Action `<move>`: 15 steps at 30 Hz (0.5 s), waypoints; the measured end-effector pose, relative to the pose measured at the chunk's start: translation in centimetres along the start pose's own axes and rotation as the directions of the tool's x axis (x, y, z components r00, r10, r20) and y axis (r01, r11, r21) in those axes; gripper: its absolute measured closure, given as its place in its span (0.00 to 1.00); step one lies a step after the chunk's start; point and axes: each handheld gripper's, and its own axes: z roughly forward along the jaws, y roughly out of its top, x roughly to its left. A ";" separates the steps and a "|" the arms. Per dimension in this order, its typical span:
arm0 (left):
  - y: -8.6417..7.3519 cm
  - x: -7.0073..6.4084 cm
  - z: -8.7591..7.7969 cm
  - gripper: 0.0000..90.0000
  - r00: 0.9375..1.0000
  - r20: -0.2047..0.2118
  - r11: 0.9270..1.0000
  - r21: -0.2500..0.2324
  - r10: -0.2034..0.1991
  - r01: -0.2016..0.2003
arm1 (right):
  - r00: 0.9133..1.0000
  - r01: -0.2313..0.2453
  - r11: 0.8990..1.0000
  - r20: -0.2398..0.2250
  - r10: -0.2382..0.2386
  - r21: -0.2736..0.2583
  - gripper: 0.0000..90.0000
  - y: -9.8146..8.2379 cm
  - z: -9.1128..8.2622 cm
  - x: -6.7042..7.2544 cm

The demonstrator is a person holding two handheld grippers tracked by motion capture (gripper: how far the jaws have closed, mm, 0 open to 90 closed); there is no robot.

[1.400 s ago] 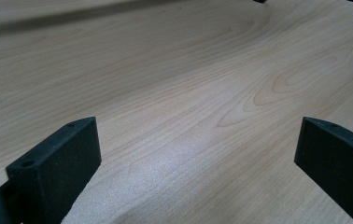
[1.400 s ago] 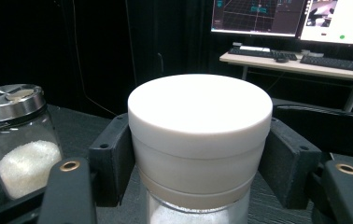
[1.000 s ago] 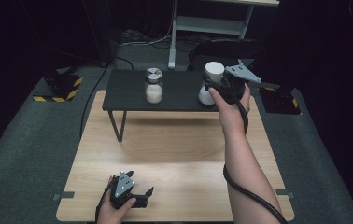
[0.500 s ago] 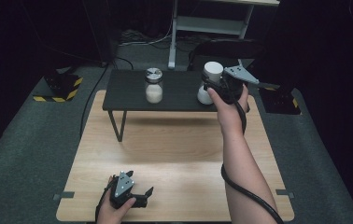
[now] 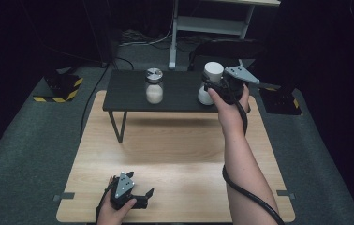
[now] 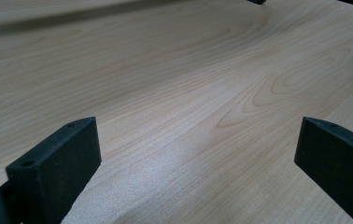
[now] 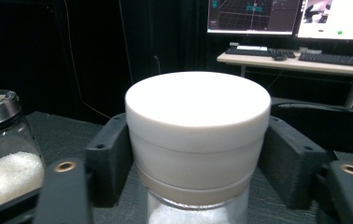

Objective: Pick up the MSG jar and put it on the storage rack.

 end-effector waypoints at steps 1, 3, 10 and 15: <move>0.0 0.0 0.0 0.01 1.000 0.001 1.000 0.000 0.000 0.000 | 1.000 -0.002 1.000 -0.006 0.002 0.002 0.30 0.0 0.0 -0.1; 0.0 0.0 0.0 0.01 1.000 0.000 1.000 0.000 0.000 0.000 | 1.000 -0.004 1.000 -0.011 0.004 0.005 0.25 0.0 -0.1 -0.3; 0.0 -0.1 0.0 0.01 1.000 -0.001 1.000 0.002 0.005 -0.005 | 1.000 -0.012 1.000 -0.005 0.012 -0.001 0.09 -0.7 -0.6 -0.4; 0.0 0.0 0.0 0.01 1.000 -0.001 1.000 0.001 0.003 -0.003 | 1.000 -0.019 1.000 -0.012 0.018 -0.004 0.00 -1.1 -1.0 -0.6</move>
